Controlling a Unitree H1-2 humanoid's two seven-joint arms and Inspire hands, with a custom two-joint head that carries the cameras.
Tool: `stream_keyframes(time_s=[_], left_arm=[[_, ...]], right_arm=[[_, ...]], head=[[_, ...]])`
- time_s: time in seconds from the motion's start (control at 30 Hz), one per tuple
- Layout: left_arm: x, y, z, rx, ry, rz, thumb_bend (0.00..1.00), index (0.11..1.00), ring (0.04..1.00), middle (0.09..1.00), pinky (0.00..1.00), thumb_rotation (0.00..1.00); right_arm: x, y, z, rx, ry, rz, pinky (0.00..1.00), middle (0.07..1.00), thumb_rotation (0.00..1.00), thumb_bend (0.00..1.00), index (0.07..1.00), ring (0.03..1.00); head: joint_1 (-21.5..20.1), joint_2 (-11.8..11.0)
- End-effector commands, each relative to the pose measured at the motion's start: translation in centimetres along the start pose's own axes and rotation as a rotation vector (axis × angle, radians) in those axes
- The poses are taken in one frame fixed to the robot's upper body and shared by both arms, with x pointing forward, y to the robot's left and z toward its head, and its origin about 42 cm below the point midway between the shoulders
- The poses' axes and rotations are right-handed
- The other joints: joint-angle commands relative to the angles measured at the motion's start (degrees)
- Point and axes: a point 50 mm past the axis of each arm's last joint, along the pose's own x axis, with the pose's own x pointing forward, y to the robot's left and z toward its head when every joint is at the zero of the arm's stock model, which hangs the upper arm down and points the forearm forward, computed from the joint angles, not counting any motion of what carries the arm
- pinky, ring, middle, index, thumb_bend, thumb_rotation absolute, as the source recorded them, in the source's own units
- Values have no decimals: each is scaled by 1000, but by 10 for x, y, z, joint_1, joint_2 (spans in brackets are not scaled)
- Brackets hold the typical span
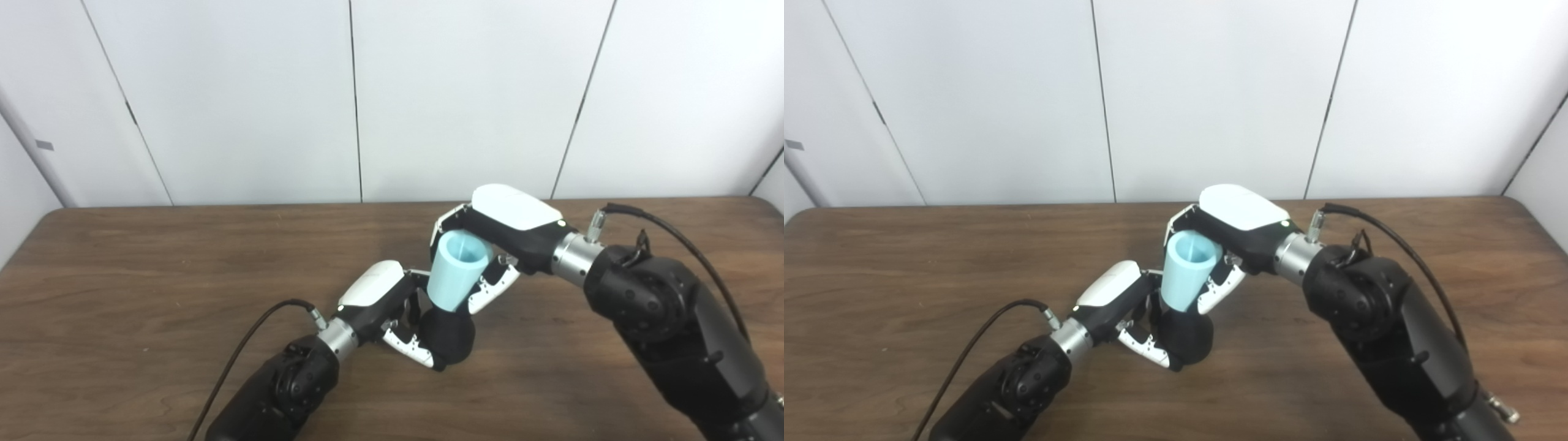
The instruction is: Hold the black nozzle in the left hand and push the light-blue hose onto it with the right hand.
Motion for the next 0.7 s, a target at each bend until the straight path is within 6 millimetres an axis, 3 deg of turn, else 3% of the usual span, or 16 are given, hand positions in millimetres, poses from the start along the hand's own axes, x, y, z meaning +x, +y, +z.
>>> stream_keyframes(time_s=[0.0, 0.2, 0.37, 0.67], left_arm=[[-22, -15, -30, 58, 158, -114, 528, 476, 409, 468, 370, 0], [-23, -12, -31, 63, 162, -112, 528, 474, 421, 476, 388, 0], [-24, -11, -32, 63, 172, -109, 528, 476, 394, 470, 335, 0], [-24, -9, -32, 68, 174, -101, 528, 484, 387, 445, 326, 0]], right_arm=[[2, 6, 5, -3, -22, 30, 338, 473, 0, 514, 527, 401], [5, 13, 4, 2, -25, 51, 344, 483, 0, 514, 521, 410], [5, 19, 2, -2, -29, 71, 334, 477, 0, 513, 527, 400], [3, 14, 2, -15, -41, 90, 327, 472, 0, 513, 529, 398]], head=[[2, -1], [10, -1], [10, -2], [3, -7]])
